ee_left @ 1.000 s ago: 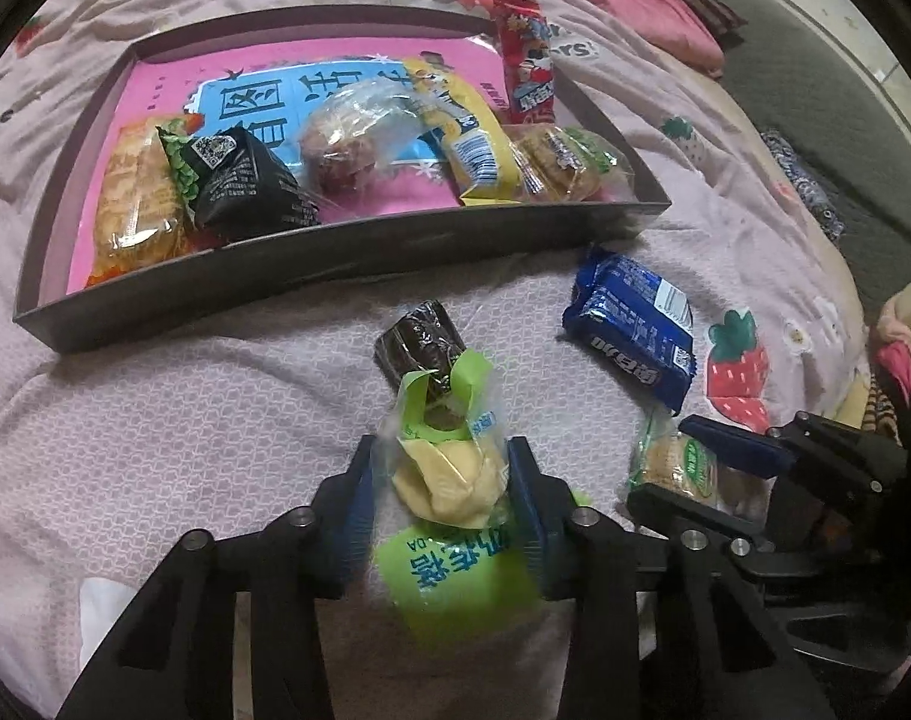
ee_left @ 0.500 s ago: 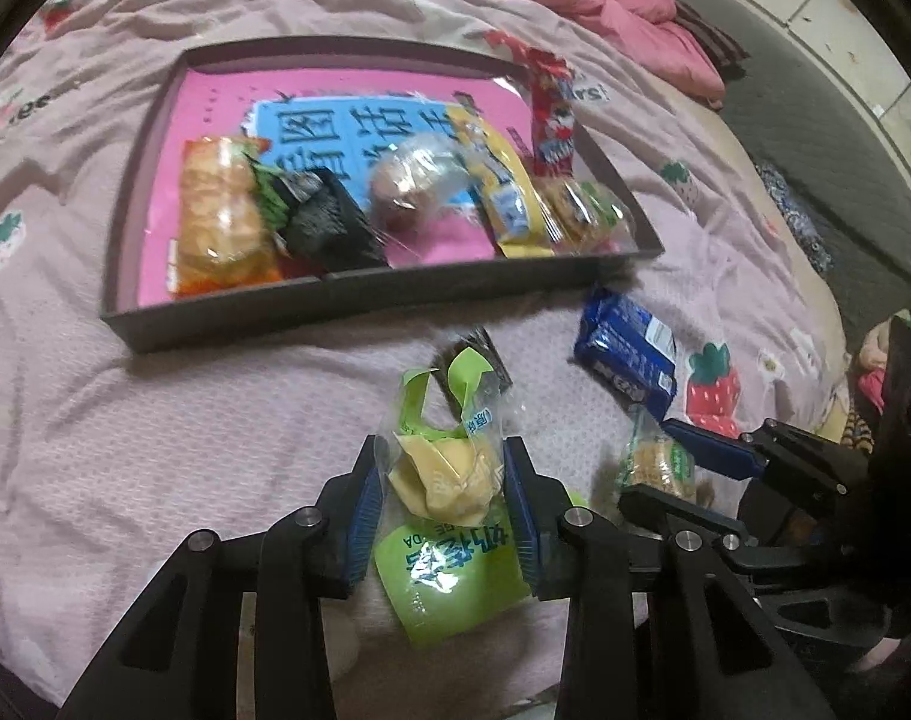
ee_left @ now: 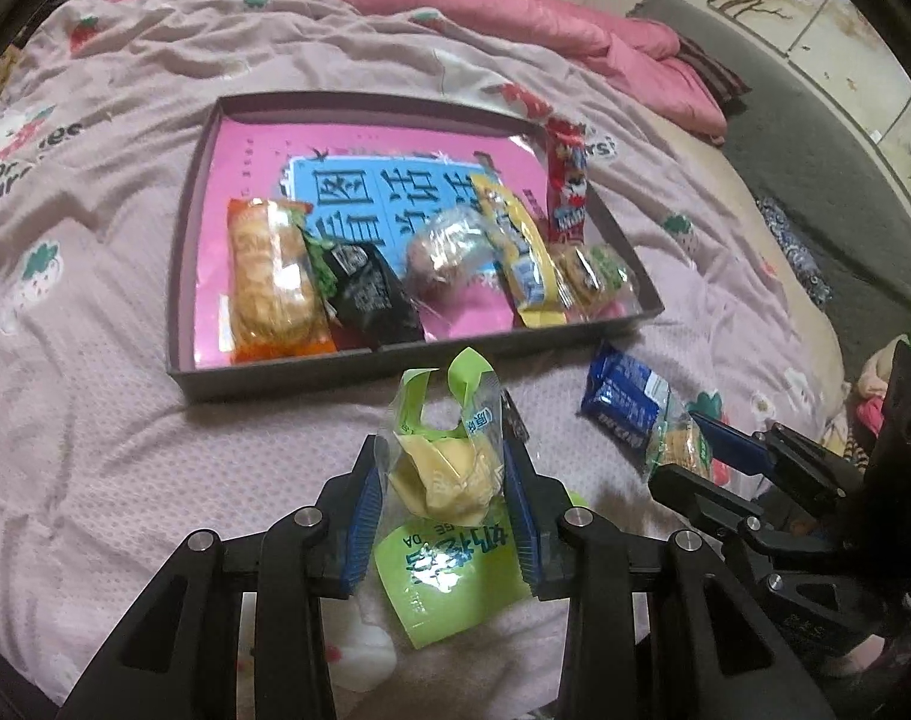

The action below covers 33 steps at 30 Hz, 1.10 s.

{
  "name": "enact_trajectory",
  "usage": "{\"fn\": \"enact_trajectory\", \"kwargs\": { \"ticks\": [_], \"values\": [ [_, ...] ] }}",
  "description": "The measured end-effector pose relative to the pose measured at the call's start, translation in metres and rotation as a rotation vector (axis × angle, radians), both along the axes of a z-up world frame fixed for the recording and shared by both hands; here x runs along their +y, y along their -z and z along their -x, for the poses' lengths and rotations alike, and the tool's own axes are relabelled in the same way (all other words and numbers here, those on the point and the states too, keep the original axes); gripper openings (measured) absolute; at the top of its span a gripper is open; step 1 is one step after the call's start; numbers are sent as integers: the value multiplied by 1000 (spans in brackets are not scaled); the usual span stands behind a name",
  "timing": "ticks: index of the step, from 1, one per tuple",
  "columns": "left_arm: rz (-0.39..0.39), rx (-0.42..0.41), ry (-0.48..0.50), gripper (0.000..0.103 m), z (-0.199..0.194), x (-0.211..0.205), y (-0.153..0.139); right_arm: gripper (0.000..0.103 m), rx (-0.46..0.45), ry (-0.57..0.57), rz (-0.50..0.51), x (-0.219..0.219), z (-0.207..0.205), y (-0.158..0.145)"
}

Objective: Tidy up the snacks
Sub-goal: 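Lift the lime-green bag with the left gripper while the right lifts the cookie packet toward the tray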

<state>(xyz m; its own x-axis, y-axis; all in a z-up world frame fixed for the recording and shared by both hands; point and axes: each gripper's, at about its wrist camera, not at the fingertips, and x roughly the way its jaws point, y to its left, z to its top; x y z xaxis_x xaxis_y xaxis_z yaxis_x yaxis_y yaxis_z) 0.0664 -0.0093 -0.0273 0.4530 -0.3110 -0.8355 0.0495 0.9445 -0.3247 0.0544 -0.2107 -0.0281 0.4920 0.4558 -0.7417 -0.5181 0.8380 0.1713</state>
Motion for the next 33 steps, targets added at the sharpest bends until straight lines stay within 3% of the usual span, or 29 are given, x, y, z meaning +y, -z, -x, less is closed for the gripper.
{"fn": "enact_trajectory", "kwargs": {
  "ticks": [17,33],
  "values": [
    [6,-87,-26,40,-3,8,-18,44,-43,-7,2,5,-12,-1],
    [11,-117,-39,40,-9,10,-23,44,-81,11,-38,-1,-26,-9]
  ]
}}
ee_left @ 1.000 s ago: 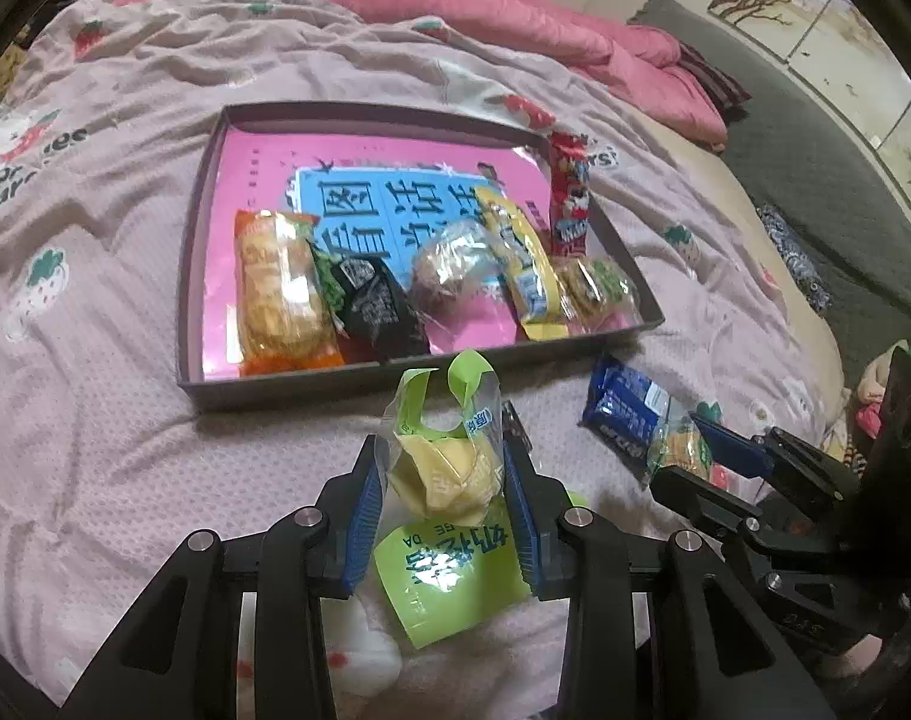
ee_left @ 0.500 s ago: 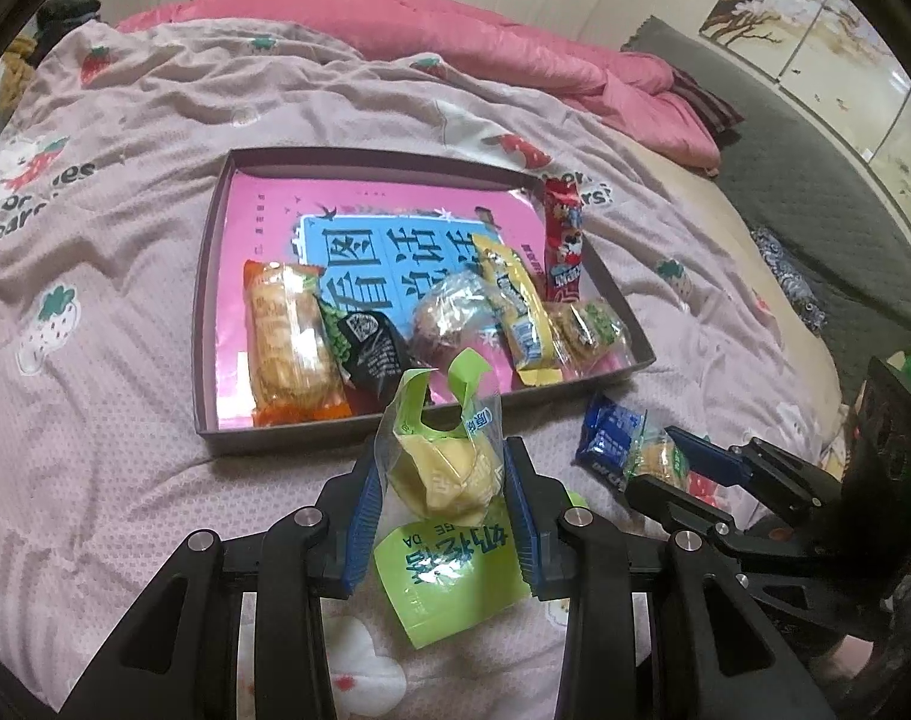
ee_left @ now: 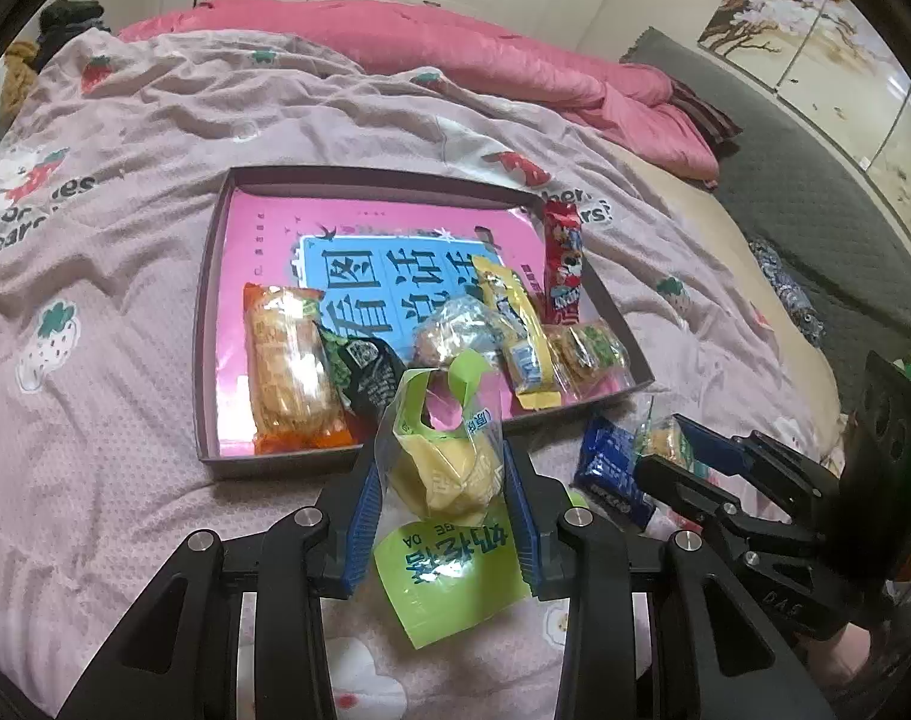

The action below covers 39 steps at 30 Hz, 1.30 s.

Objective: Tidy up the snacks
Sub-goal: 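Lift the lime-green bag with the left gripper while the right lifts the cookie packet toward the tray, then carry the lime-green bag over the tray with the left gripper while the right carries the cookie packet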

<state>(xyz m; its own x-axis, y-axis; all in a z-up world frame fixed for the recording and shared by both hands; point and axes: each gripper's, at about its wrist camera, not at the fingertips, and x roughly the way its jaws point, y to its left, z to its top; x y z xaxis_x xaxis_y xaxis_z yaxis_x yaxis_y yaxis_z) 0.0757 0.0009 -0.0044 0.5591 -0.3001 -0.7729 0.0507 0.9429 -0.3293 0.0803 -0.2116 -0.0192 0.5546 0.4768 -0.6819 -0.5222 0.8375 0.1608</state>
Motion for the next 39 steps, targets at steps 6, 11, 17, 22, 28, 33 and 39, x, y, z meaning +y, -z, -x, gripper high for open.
{"fn": "enact_trajectory", "kwargs": {
  "ticks": [6,11,17,22,28,33,39],
  "values": [
    [-1,-9,-15,40,-5,2,-2,44,-19,2,-17,-2,-5,-5],
    [-7,-26,-29,40,-10,4,-3,44,-25,10,-31,-3,-13,-7],
    [-22,-66,-54,40,-20,5,-9,44,-37,9,-35,0,-21,-8],
    [-39,-102,-72,40,-30,7,-14,44,-50,2,-36,2,-30,-8],
    [-61,-131,-99,40,-42,9,-14,44,-66,-6,-42,5,-39,-8],
    [-90,-139,-91,40,-48,5,-6,44,-71,-4,-40,7,-46,-6],
    [-122,-130,-74,40,-53,-3,5,44,-69,8,-40,7,-54,-4]
  ]
}}
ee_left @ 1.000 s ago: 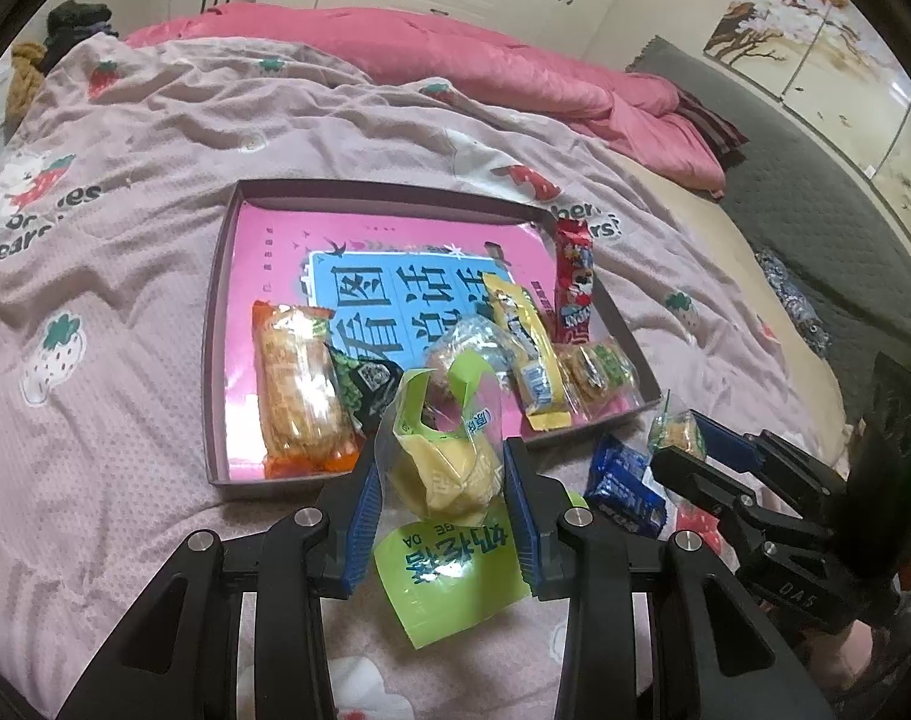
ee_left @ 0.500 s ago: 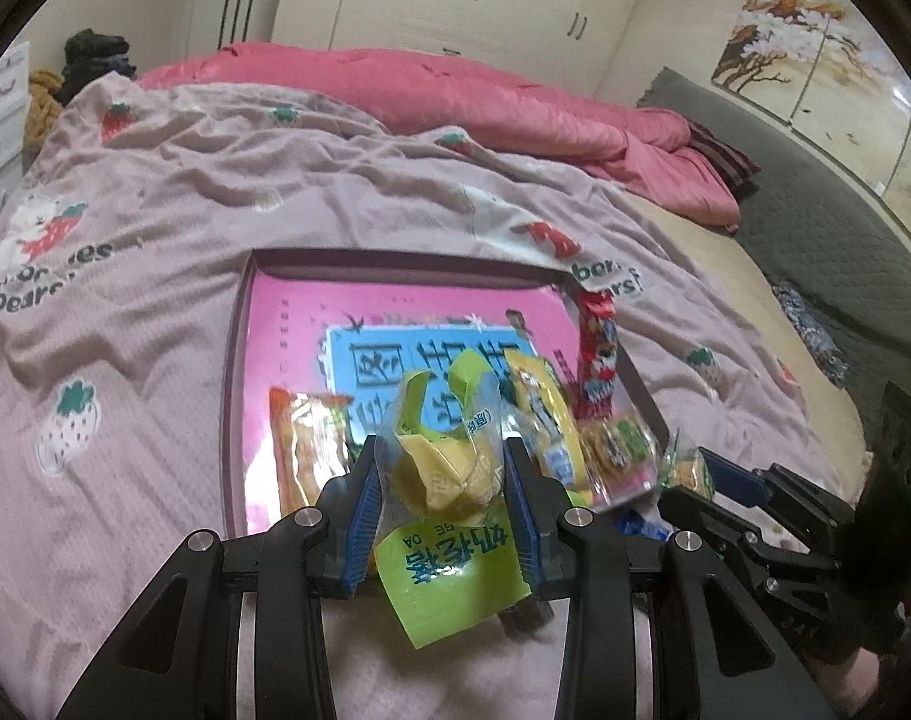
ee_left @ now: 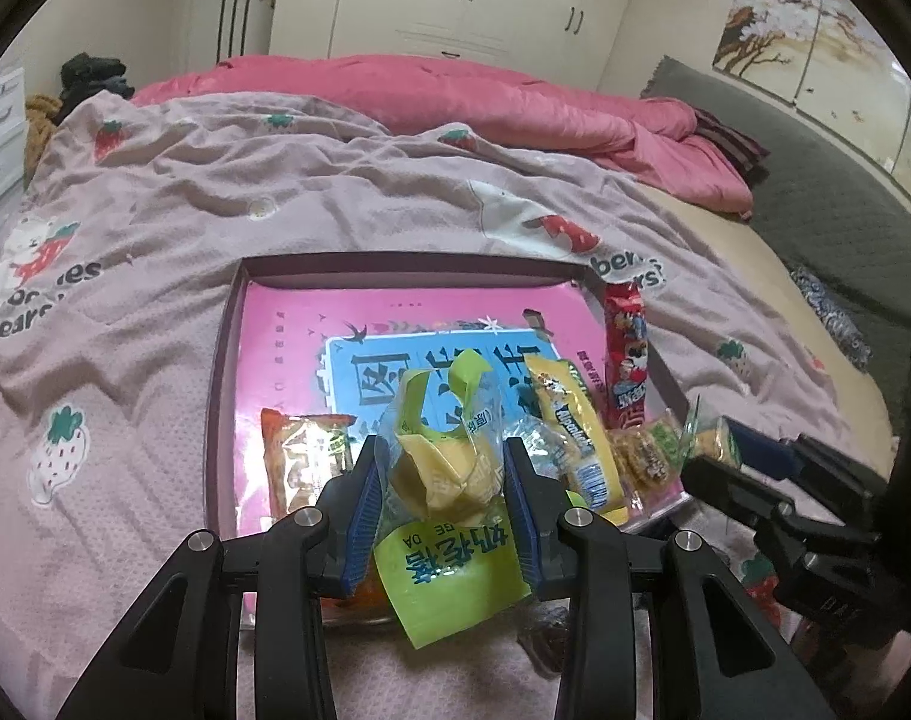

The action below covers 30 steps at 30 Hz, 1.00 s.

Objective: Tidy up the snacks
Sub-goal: 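Carry the lime-green bag over the tray with the left gripper while the right carries the cookie packet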

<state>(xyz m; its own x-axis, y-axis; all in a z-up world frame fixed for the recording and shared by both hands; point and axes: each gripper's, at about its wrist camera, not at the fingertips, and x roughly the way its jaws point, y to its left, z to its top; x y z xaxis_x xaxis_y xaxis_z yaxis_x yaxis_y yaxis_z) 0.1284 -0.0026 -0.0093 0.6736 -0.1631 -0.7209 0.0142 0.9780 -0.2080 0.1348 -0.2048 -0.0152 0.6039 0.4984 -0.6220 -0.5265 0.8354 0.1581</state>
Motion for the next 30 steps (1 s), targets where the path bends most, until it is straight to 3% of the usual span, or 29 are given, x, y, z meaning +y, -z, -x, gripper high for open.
{"fn": "enact_trajectory", "kwargs": {
  "ticks": [8,30],
  "values": [
    [-71,-13,18,40,-6,-14,8,44,4,13,1,0,-8,4],
    [-85,20,60,40,-14,-28,26,44,17,22,15,7,-26,17]
  ]
}}
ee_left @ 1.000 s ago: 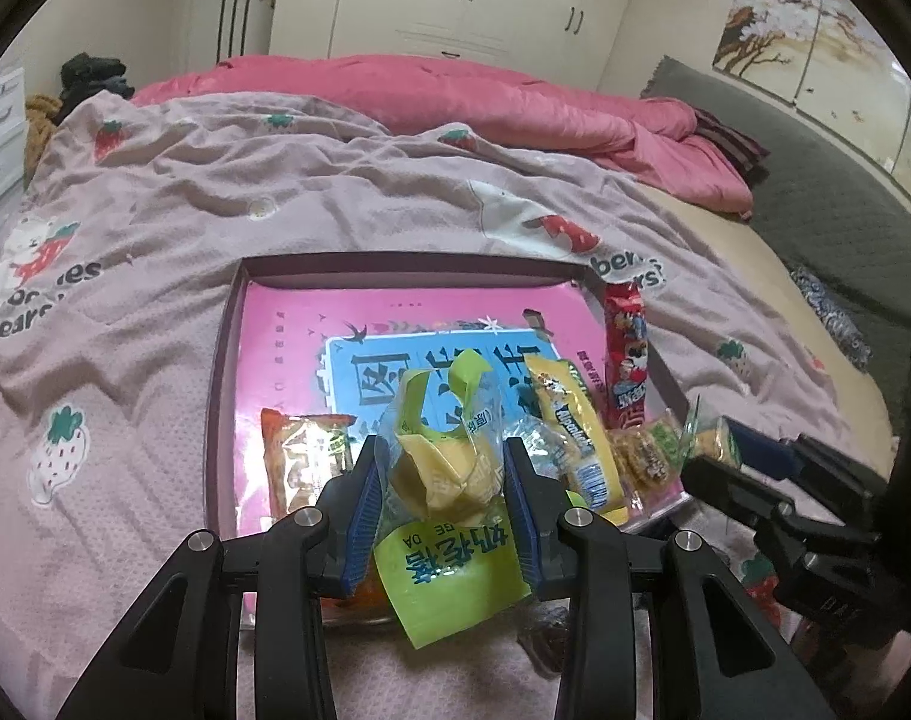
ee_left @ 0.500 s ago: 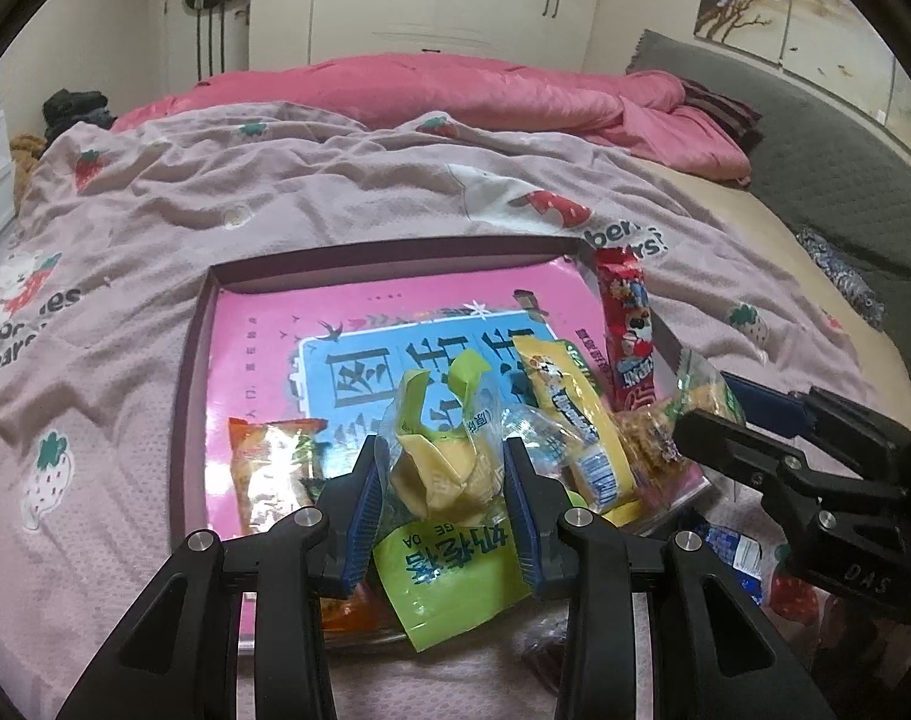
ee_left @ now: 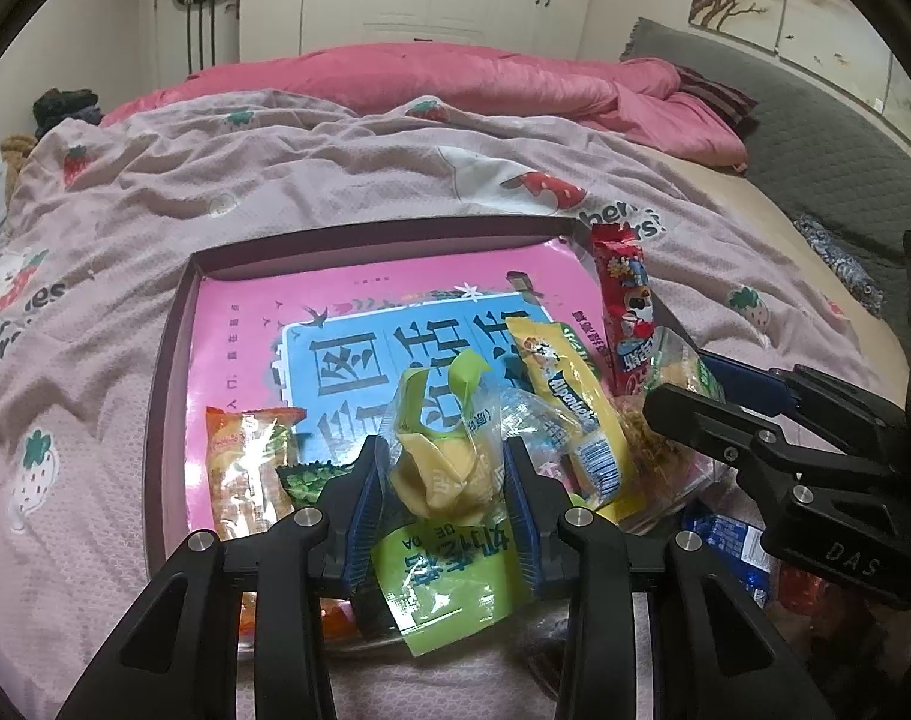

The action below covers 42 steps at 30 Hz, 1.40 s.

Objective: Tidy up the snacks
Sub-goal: 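Carry the lime-green bag over the tray with the left gripper while the right carries the cookie packet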

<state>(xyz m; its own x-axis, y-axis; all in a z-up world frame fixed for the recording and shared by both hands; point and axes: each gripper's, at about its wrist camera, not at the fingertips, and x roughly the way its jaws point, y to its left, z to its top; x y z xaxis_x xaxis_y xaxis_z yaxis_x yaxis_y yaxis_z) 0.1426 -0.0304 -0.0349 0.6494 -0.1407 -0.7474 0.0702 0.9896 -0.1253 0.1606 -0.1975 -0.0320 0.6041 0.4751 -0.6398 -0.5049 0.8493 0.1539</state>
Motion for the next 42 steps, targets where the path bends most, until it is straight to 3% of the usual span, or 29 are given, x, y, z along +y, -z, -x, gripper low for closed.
{"fn": "enact_trajectory", "kwargs": {
  "ticks": [20,42],
  "values": [
    [0,1,3,40,0,-1,2,44,-12,-52,18,15,-2,3],
    [1,-5,-13,40,0,4,1,47,18,-28,49,13,-3,14]
  ]
}}
